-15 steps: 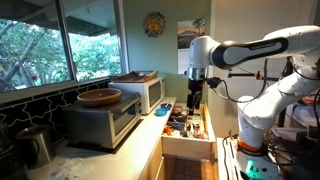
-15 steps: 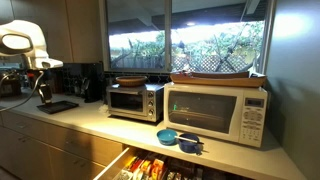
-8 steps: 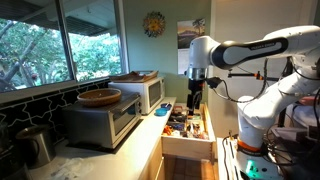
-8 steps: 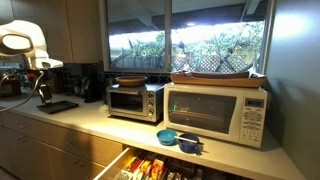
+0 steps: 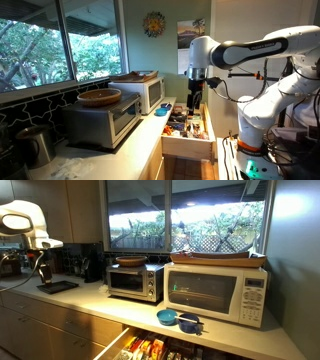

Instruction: Open the microwave door of the grey microwave

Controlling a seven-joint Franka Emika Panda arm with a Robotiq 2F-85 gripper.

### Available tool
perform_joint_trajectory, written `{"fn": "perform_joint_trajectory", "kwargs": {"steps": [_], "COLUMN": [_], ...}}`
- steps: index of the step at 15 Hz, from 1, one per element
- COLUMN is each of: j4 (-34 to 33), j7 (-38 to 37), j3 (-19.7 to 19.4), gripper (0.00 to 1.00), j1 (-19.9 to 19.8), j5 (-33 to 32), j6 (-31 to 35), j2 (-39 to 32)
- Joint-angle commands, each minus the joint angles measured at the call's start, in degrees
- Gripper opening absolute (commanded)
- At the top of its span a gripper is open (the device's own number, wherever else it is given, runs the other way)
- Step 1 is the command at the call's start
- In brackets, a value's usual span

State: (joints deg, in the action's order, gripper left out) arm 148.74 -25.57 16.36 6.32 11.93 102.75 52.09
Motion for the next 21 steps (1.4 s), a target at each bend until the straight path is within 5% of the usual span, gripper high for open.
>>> {"fn": "perform_joint_trajectory", "kwargs": {"steps": [1, 5, 17, 19, 21], "j4": [-0.1, -0.1, -7.3, -7.7, -7.2], "j7": [0.3, 0.3, -27.1, -32.1, -29.0], "j3": [0.3, 0.3, -0.7, -1.1, -2.1], "gripper": [1.0, 1.0, 1.0, 1.0, 1.0], "j1": [-0.5, -0.5, -14.8, -15.8, -13.7], "j5": [0.3, 0.3, -0.4, -0.1, -1.2], "j6": [-0.2, -0.2, 6.7, 6.8, 6.6], "j2": [0.1, 0.1, -6.8, -7.1, -6.7]}}
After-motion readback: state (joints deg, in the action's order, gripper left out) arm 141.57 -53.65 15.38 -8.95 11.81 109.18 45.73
